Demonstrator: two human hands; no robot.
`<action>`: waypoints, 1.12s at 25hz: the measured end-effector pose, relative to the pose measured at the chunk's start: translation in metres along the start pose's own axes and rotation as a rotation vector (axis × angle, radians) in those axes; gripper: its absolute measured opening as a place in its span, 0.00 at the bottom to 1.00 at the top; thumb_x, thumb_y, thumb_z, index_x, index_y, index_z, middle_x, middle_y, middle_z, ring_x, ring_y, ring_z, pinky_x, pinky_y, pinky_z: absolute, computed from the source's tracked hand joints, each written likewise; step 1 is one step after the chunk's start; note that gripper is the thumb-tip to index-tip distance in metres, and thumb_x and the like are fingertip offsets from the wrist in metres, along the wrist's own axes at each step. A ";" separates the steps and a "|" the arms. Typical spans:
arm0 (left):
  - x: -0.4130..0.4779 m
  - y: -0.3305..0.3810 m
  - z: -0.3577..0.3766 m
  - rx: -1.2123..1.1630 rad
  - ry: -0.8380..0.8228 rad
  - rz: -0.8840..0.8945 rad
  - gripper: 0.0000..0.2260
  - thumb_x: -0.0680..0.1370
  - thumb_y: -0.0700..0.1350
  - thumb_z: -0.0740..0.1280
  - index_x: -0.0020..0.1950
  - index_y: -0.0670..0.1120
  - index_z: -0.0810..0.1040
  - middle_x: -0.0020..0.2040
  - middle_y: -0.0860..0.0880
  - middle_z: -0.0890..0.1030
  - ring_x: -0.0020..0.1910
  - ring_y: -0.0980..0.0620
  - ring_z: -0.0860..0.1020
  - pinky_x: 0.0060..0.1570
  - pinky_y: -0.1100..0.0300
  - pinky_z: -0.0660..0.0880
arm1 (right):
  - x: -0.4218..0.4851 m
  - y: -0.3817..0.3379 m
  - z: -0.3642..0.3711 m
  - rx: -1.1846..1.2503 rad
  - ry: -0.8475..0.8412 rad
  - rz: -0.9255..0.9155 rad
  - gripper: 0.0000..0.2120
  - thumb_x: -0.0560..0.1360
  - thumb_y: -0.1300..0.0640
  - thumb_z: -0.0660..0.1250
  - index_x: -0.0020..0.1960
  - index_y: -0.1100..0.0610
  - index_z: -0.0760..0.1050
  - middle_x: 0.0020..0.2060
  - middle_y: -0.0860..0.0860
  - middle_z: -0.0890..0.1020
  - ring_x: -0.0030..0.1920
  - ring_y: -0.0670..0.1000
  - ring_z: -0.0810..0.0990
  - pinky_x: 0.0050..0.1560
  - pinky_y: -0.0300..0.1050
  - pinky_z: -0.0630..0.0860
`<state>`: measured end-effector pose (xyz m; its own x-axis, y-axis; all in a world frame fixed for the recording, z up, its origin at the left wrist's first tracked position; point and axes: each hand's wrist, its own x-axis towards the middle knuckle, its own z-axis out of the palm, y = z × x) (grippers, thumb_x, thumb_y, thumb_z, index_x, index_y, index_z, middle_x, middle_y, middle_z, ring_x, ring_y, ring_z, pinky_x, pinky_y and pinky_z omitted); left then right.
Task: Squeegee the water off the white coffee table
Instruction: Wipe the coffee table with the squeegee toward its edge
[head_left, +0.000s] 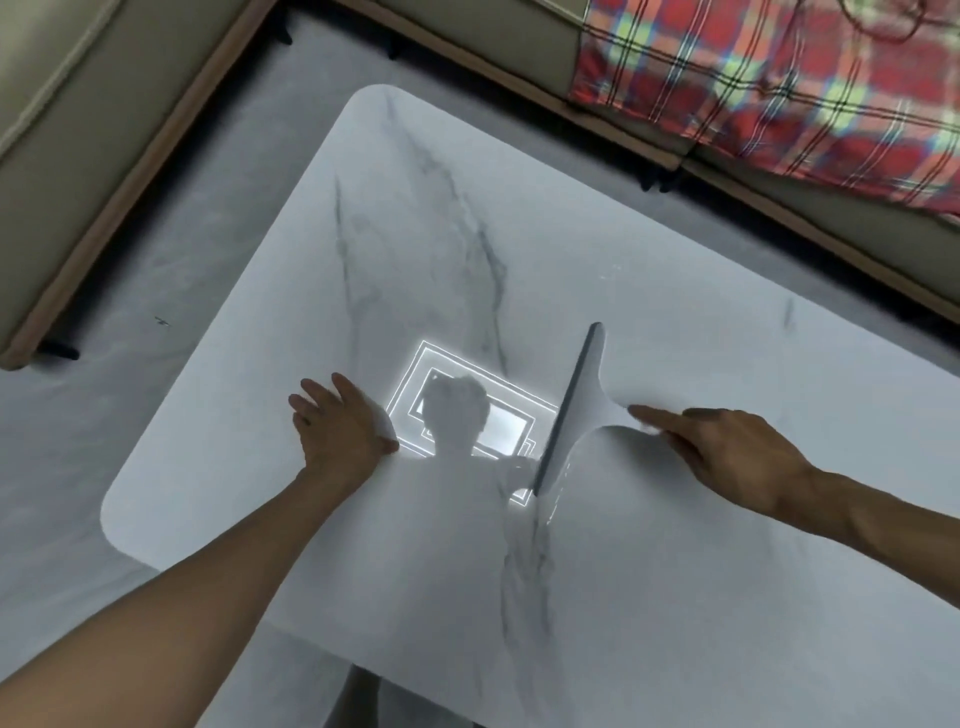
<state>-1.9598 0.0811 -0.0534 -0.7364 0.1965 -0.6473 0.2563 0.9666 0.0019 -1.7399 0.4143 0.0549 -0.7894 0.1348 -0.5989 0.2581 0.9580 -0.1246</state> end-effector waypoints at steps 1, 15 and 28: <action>-0.001 0.008 -0.002 -0.021 0.034 0.029 0.55 0.67 0.61 0.75 0.77 0.37 0.43 0.75 0.26 0.46 0.74 0.25 0.48 0.74 0.40 0.52 | 0.011 0.001 -0.011 0.057 0.067 0.008 0.22 0.81 0.51 0.54 0.74 0.38 0.60 0.54 0.48 0.82 0.52 0.56 0.81 0.48 0.46 0.75; 0.030 0.077 0.009 0.118 0.061 0.159 0.61 0.62 0.68 0.73 0.78 0.38 0.42 0.72 0.21 0.47 0.71 0.20 0.51 0.70 0.35 0.57 | 0.211 -0.012 -0.076 0.367 0.321 0.144 0.21 0.78 0.57 0.52 0.70 0.49 0.66 0.60 0.59 0.79 0.57 0.66 0.75 0.55 0.53 0.73; 0.006 0.130 0.011 0.133 0.120 0.404 0.55 0.64 0.56 0.78 0.78 0.45 0.44 0.75 0.28 0.45 0.73 0.24 0.49 0.71 0.35 0.54 | 0.049 0.051 -0.030 0.335 0.351 0.290 0.21 0.81 0.54 0.54 0.73 0.49 0.63 0.61 0.60 0.79 0.55 0.67 0.78 0.54 0.56 0.75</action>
<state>-1.9243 0.2063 -0.0652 -0.6264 0.5794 -0.5214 0.6108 0.7804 0.1333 -1.7823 0.4772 0.0430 -0.7832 0.5113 -0.3538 0.6093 0.7445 -0.2730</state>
